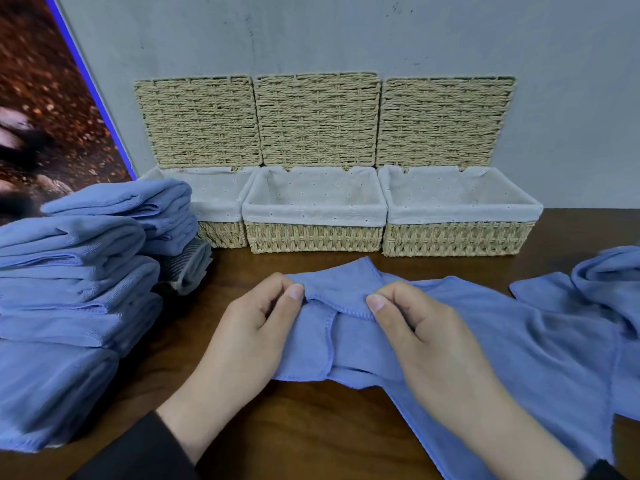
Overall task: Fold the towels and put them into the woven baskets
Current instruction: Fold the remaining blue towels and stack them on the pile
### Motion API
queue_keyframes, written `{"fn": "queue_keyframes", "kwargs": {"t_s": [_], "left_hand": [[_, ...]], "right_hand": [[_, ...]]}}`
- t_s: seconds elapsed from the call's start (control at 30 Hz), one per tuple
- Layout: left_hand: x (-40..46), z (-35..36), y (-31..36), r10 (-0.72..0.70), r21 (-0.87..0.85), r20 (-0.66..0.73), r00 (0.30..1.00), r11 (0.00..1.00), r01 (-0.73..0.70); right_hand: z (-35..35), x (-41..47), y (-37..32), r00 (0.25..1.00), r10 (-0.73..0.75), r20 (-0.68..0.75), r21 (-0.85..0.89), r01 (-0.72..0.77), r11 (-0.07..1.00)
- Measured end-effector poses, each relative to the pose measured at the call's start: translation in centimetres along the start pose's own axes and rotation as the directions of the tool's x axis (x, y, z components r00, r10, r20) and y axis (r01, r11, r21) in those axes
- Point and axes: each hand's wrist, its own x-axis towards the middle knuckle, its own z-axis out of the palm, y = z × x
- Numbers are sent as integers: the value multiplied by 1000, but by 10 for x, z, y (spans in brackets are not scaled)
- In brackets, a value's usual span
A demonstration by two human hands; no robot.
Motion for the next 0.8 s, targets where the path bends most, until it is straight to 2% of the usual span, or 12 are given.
{"fn": "queue_keyframes", "kwargs": {"t_s": [0.1,0.17,0.23,0.3,0.43,0.5,0.53,0.6,0.67,0.8], "left_hand": [[-7,1,9,15,108,175,984,993,-35],[-12,12,22,37,305,235,971,946,-110],[-15,24,28,73,427,195,978,891,-152],[-12,25,24,132,431,80,988,889,-153],[-4,5,10,274,406,-176,946,895,-184],[-6,0,15,265,336,-249,932,926,-173],[-10,1,19,212,253,-213,954,955,-156],[-21,9,27,33,92,-25,999,995,-30],[-28,18,29,-24,54,83,996,998,19],[-34,16,27,29,-25,-56,998,999,-31]], "right_hand": [[-2,1,-3,1000,22,-21,21,-22,1000],[-4,2,-4,999,34,-30,52,-33,998],[-4,1,-4,999,26,-35,59,-24,998],[-4,0,-5,999,9,-37,55,-7,998],[-3,-2,-8,997,27,-73,71,-22,997],[0,-2,-11,995,30,-91,78,-22,997],[2,-3,-14,995,24,-93,82,-17,996],[6,-5,-22,996,5,-88,116,5,993],[10,-10,-32,997,-5,-72,166,17,986],[15,-24,-44,998,22,-61,202,-9,979]]}}
